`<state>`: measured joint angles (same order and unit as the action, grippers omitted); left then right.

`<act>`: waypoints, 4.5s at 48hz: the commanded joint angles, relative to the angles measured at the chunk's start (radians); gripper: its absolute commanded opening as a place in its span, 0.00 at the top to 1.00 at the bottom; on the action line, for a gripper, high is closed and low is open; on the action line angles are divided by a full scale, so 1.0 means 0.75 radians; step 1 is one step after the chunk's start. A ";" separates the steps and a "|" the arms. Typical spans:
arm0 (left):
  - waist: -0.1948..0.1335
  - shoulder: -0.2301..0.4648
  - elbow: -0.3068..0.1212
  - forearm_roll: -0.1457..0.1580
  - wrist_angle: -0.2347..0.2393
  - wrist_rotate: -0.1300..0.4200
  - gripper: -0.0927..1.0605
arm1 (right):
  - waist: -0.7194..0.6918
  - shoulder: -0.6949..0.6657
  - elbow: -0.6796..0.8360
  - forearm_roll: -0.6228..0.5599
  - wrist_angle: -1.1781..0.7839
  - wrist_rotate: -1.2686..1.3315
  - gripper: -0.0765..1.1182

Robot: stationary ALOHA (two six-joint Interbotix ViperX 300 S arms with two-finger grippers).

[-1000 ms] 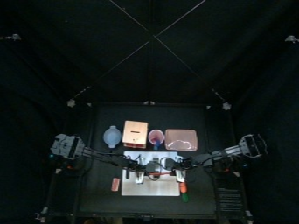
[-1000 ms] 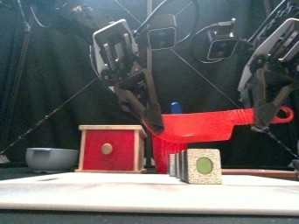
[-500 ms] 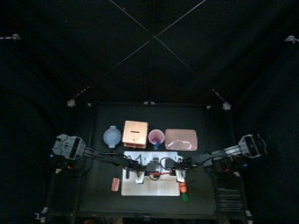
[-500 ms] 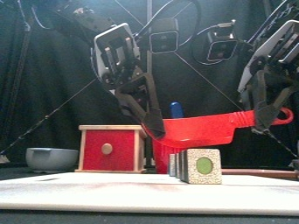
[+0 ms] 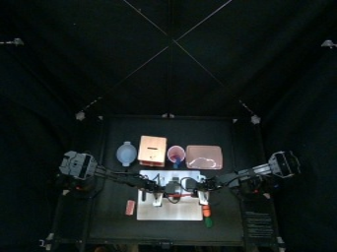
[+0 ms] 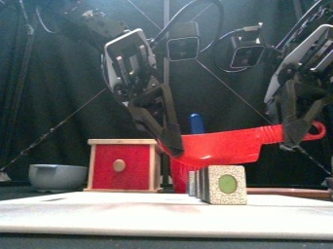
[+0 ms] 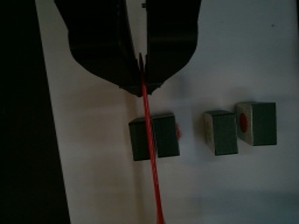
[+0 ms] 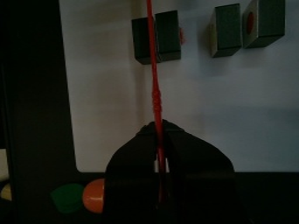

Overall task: Place sushi on board then cut the sushi with the knife then place the pieces on the plate
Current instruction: Cut the sushi into 4 pieces

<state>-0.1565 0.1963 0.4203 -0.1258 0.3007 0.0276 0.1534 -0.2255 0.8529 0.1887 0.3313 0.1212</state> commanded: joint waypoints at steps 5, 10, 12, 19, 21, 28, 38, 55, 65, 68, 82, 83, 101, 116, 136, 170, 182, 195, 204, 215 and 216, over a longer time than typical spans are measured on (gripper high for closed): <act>0.004 -0.041 -0.041 0.008 -0.002 0.004 0.54 | -0.010 -0.037 -0.029 -0.002 -0.014 0.002 0.63; 0.006 -0.043 -0.039 0.010 -0.002 0.004 0.54 | -0.010 -0.035 -0.027 -0.004 -0.014 0.002 0.63; 0.008 -0.043 -0.039 0.012 -0.004 0.004 0.54 | -0.010 -0.037 -0.027 -0.004 -0.014 0.002 0.63; 0.016 -0.035 -0.035 0.016 -0.004 0.004 0.54 | -0.012 -0.033 -0.020 -0.004 -0.018 0.002 0.63; 0.018 -0.033 -0.035 0.014 -0.002 0.004 0.54 | -0.014 -0.029 -0.018 -0.004 -0.018 0.002 0.63; 0.025 -0.027 -0.033 0.016 -0.002 0.004 0.54 | -0.016 -0.012 -0.016 -0.004 -0.022 0.002 0.63; 0.025 -0.022 -0.031 0.014 -0.004 0.004 0.54 | -0.016 0.000 -0.014 -0.002 -0.025 0.002 0.63; 0.025 0.022 -0.031 -0.010 -0.004 0.004 0.54 | -0.004 0.061 -0.006 0.037 -0.055 0.004 0.63; 0.025 0.070 -0.031 -0.051 -0.010 0.004 0.54 | 0.016 0.160 -0.014 0.063 -0.104 0.004 0.63; 0.025 0.080 -0.033 -0.061 -0.012 0.002 0.54 | 0.022 0.180 -0.018 0.067 -0.106 0.004 0.63; 0.006 0.074 -0.031 -0.094 -0.010 0.002 0.54 | 0.065 0.198 -0.037 0.112 -0.108 0.004 0.63; 0.002 0.070 -0.029 -0.096 -0.010 0.002 0.54 | 0.072 0.196 -0.037 0.119 -0.108 0.004 0.63; -0.045 0.035 -0.029 -0.108 -0.004 0.002 0.54 | 0.106 0.160 -0.041 0.166 -0.102 0.006 0.63; -0.039 -0.006 -0.033 -0.084 -0.004 0.006 0.54 | 0.094 0.098 -0.061 0.127 -0.053 0.004 0.63; -0.020 -0.205 0.022 0.153 -0.072 0.004 0.54 | -0.020 -0.086 -0.090 0.010 0.037 0.002 0.63; 0.094 -0.288 0.170 0.198 -0.430 0.008 0.35 | -0.110 -0.286 -0.059 -0.088 0.094 0.002 0.63; 0.092 -0.342 0.188 0.200 -0.448 0.008 0.28 | -0.123 -0.387 0.022 -0.080 0.108 0.004 0.63; 0.092 -0.419 0.290 0.196 -0.595 0.006 0.28 | -0.123 -0.573 0.115 0.020 0.286 0.014 0.63; 0.096 -0.444 0.356 0.196 -0.677 0.006 0.28 | -0.117 -0.710 0.190 0.139 0.417 0.080 0.63; 0.100 -0.446 0.378 0.194 -0.689 0.006 0.28 | -0.102 -0.865 0.233 0.166 0.597 0.209 0.61; 0.102 -0.446 0.378 0.194 -0.689 0.006 0.28 | -0.102 -0.873 0.237 0.166 0.603 0.223 0.61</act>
